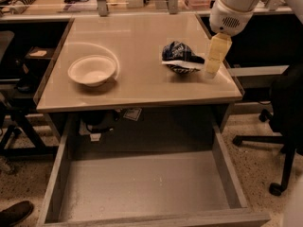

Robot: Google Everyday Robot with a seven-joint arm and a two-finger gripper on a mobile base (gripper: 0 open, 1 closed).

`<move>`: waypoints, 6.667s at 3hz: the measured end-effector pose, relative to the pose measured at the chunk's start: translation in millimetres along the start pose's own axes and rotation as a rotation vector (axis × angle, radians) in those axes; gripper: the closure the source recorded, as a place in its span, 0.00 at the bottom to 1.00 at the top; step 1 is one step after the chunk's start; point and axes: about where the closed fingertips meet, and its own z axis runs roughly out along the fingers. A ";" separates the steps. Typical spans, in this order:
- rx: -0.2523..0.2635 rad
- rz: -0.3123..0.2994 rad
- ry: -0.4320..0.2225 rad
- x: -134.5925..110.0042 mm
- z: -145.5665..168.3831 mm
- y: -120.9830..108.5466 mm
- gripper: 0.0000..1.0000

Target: Place blue chip bag into top drawer

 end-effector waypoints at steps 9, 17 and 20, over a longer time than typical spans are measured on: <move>-0.147 -0.063 -0.024 -63.3 76.3 -21.5 0.87; -0.038 -0.094 -0.047 -8.4 -35.8 77.8 1.00; -0.090 -0.129 -0.046 -9.5 -55.0 154.0 1.00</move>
Offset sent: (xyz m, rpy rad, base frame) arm 0.0717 0.0568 -0.0025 -0.0267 0.0459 0.1001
